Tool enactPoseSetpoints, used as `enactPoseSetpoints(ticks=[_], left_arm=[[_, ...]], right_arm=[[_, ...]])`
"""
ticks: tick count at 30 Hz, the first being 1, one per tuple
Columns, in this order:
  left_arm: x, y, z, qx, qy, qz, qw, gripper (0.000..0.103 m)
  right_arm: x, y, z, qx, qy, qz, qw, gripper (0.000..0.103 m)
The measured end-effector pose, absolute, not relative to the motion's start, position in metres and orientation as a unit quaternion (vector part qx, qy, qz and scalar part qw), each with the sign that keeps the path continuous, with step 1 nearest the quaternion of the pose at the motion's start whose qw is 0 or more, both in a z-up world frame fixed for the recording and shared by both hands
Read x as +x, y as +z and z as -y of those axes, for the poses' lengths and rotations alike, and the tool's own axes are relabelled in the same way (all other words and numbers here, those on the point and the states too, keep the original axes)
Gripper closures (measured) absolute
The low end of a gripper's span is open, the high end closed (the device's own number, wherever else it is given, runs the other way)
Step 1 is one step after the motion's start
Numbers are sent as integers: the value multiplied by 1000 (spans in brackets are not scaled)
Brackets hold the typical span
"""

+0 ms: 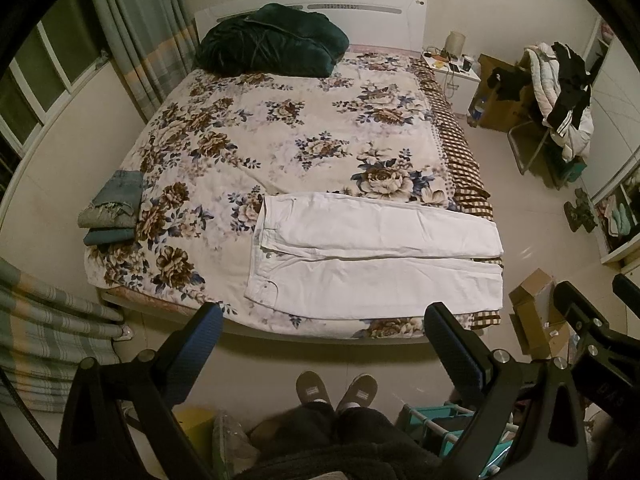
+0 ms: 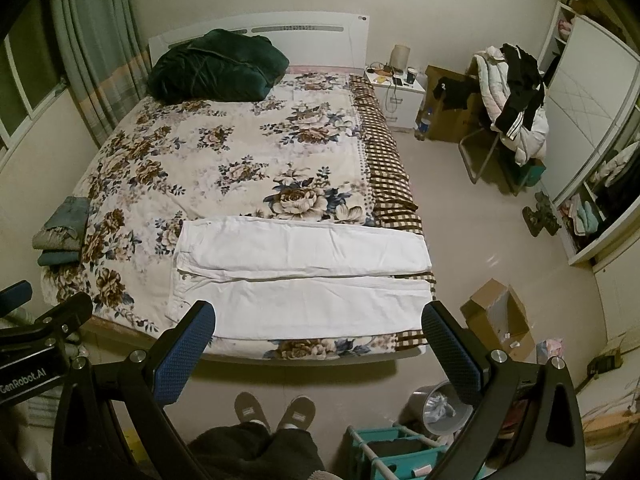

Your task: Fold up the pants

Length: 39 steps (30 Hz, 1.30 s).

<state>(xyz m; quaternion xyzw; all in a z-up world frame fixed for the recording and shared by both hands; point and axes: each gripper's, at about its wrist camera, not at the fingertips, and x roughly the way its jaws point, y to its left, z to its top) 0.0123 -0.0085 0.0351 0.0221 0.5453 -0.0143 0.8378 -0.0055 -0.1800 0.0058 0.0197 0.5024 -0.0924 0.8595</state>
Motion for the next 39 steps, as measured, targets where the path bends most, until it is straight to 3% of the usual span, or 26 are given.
enactPoseSetpoints(ticks=[28, 32, 39], left_arm=[[12, 39, 11, 21, -12, -547, 837, 0], [31, 43, 22, 31, 11, -536, 843, 0], [85, -20, 33, 52, 63, -525, 847, 0]], right_arm=[[-5, 35, 199, 26, -87, -513, 853, 0], [10, -8, 216, 33, -90, -518, 850, 0], [65, -69, 267, 63, -109, -524, 842, 0]])
